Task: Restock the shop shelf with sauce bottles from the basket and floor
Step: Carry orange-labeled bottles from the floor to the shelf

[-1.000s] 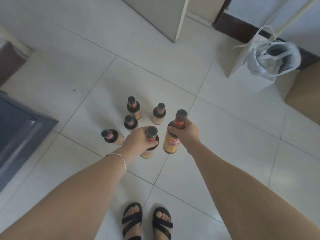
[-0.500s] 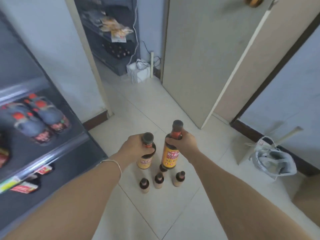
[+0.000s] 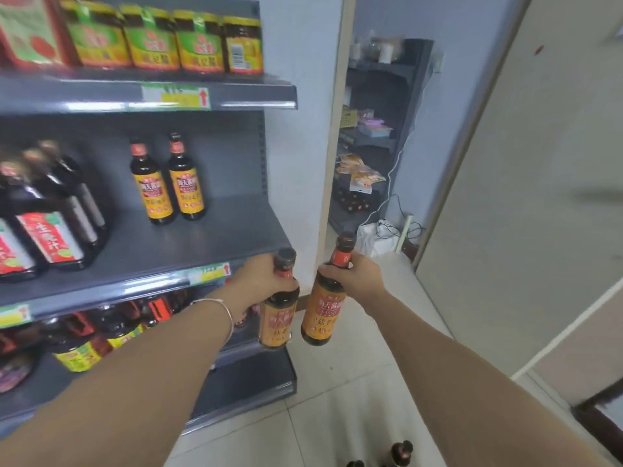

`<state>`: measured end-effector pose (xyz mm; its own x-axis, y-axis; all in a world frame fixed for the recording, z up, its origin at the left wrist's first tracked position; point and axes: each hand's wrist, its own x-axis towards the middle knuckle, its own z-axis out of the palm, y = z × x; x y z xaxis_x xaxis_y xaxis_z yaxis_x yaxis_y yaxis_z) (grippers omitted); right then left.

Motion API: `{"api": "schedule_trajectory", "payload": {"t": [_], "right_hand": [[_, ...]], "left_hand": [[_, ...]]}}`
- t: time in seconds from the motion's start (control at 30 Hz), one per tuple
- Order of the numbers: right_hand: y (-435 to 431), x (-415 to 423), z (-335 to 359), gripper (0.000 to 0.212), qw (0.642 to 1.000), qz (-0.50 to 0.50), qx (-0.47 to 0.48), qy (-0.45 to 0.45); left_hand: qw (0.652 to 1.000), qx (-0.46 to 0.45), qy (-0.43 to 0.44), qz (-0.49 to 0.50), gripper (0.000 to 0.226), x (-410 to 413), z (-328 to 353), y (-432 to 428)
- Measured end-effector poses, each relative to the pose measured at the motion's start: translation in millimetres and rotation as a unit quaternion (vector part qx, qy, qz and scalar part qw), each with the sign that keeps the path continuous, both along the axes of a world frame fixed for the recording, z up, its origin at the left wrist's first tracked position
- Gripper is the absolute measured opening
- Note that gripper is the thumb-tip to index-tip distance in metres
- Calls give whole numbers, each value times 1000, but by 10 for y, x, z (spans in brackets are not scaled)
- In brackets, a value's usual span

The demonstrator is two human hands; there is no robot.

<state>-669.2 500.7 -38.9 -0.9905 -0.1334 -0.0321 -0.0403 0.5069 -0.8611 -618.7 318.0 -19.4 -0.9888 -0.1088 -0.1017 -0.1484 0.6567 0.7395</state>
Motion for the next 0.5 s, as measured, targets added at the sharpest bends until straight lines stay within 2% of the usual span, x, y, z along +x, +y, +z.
{"api": "schedule_trajectory", "payload": {"t": [0.27,0.43,0.5], "right_hand": [[-1331,-437,704,20,993,93,-5,65],[-2021,-774,876,30,982,166,24,92],[-2274,-938,854,27,976,193,29,94]], "left_hand": [[998,10,38,53,16,-262,708,-1158],[994,30,56,93,24,-387,888,-1738],[991,46,70,104,19,-470,881,-1952]]}}
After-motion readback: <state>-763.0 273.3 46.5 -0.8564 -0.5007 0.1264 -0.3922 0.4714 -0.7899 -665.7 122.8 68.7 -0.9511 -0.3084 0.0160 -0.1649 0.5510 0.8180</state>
